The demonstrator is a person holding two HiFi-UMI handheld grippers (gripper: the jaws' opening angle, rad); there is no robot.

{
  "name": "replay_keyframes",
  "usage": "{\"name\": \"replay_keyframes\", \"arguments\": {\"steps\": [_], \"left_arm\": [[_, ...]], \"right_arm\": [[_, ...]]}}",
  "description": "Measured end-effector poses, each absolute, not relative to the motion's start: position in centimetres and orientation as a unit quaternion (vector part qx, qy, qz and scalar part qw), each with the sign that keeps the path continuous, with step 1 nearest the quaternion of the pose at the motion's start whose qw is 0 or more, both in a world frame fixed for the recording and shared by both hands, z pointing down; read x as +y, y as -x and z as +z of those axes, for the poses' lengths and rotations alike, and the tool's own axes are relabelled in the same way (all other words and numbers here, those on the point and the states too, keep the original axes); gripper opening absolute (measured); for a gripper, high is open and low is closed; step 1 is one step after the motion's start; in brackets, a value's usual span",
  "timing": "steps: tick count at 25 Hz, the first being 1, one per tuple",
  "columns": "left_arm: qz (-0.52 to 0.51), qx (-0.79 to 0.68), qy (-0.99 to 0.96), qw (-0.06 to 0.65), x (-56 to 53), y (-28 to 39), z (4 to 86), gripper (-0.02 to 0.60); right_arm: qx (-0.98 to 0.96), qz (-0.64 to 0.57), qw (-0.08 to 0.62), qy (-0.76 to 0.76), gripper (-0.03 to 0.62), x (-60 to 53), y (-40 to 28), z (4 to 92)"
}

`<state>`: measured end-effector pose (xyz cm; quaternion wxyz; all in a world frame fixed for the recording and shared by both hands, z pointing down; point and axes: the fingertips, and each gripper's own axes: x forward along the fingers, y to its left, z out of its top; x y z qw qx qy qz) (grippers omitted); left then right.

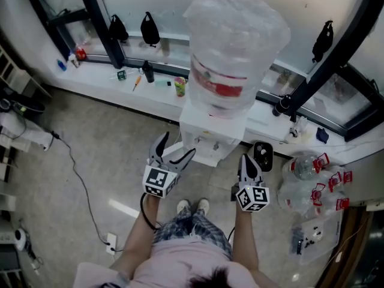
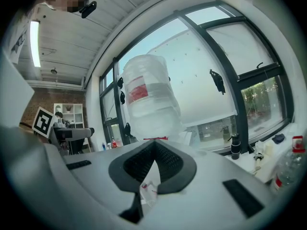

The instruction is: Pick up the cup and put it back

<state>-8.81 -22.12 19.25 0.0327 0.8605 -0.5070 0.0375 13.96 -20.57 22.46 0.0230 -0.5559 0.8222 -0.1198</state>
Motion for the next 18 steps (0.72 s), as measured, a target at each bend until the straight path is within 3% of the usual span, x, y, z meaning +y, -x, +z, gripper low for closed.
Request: {"name": "replay_keyframes", "arguments": {"steps": [10, 18], "left_arm": [[0.054, -0.48, -0.875, 0.035, -24.2, 8.5, 21.9, 0.42], [0.065, -0.486, -0.871, 0.038, -25.2, 7.2, 28.9, 0.419]], "right_arm": [[0.821, -0.115, 0.009, 0.559, 0.011, -21.7, -12.4, 24.6], [0.831, -0.112, 0.002, 0.545, 0.011, -22.9, -12.9, 31.1]]}}
